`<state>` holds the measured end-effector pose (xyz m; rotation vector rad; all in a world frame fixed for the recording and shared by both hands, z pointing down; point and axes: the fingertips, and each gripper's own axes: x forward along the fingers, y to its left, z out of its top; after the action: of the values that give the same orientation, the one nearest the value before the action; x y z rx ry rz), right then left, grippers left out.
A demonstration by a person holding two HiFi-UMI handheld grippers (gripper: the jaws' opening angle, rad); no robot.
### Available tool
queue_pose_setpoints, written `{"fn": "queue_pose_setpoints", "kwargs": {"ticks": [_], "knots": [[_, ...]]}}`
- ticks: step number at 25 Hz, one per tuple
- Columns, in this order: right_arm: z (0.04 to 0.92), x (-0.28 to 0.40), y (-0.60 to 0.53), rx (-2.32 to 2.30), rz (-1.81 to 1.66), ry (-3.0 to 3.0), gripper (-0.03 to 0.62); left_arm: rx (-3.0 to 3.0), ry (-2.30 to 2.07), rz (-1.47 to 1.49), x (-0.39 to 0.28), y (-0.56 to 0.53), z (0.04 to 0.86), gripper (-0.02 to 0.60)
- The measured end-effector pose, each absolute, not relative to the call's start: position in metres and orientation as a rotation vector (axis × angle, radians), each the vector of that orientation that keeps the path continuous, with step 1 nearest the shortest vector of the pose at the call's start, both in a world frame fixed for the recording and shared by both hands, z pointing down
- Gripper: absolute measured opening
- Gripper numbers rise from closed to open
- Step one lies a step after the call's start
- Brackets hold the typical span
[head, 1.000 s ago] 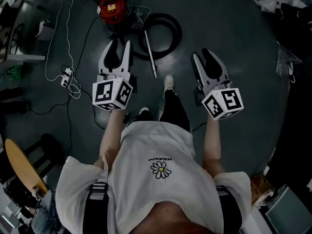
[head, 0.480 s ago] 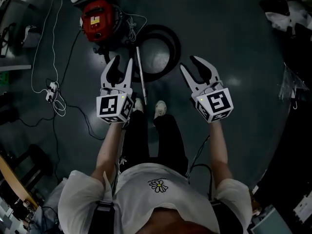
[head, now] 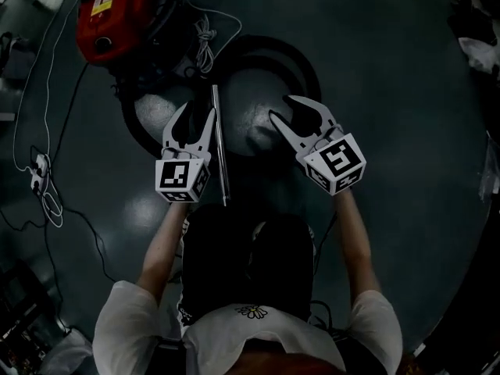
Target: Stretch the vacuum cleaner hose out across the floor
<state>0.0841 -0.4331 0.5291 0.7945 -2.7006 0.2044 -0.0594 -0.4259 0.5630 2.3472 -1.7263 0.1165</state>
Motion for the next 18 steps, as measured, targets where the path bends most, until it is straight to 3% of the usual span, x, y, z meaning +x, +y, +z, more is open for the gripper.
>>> {"fn": "queue_pose_setpoints", "kwargs": {"ticks": [8,18], "knots": [[0.663,0.070,-0.419,0.691,0.293,-2.695,0.164,2.231,-1.535,0.095,-0.054,-0.400,0.701,0.264],[0.680,0.050,-0.395,0.706,0.167,-2.673,0.164,1.986,-1.532,0.440,-0.053,-0.424,0.790,0.272]]}}
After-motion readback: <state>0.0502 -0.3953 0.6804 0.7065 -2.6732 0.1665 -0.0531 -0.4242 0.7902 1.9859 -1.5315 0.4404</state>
